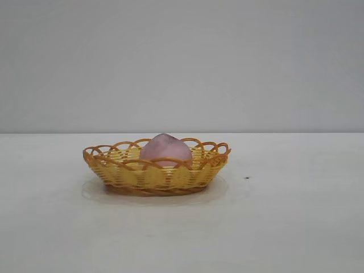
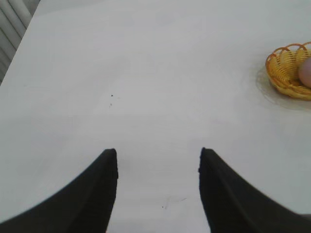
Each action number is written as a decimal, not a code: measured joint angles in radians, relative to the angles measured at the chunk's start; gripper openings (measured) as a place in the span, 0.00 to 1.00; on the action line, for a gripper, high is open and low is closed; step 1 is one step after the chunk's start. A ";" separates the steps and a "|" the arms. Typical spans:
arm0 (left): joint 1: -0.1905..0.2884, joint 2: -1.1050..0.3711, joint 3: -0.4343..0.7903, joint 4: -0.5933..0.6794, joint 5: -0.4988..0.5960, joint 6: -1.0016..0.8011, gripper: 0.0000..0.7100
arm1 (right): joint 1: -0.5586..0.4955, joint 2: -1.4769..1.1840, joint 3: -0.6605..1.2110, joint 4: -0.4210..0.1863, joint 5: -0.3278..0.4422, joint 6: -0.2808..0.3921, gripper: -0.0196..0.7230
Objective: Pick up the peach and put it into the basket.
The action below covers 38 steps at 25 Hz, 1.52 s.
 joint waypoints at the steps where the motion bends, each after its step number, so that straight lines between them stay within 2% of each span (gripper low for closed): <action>1: 0.000 0.000 0.000 0.000 0.000 0.000 0.52 | 0.000 0.000 0.009 0.008 -0.018 -0.004 0.68; 9: 0.000 0.000 0.000 0.000 0.000 0.002 0.52 | 0.000 0.000 0.026 0.030 -0.056 -0.016 0.68; 10: 0.000 0.000 0.000 0.000 0.000 0.002 0.52 | 0.000 0.000 0.028 0.030 -0.058 -0.017 0.62; 11: 0.000 0.000 0.000 0.000 0.000 0.002 0.52 | 0.000 -0.006 0.030 0.030 -0.058 -0.017 0.60; 38: 0.000 0.000 0.000 0.000 0.000 0.002 0.52 | 0.000 -0.038 0.034 0.037 -0.060 -0.022 0.61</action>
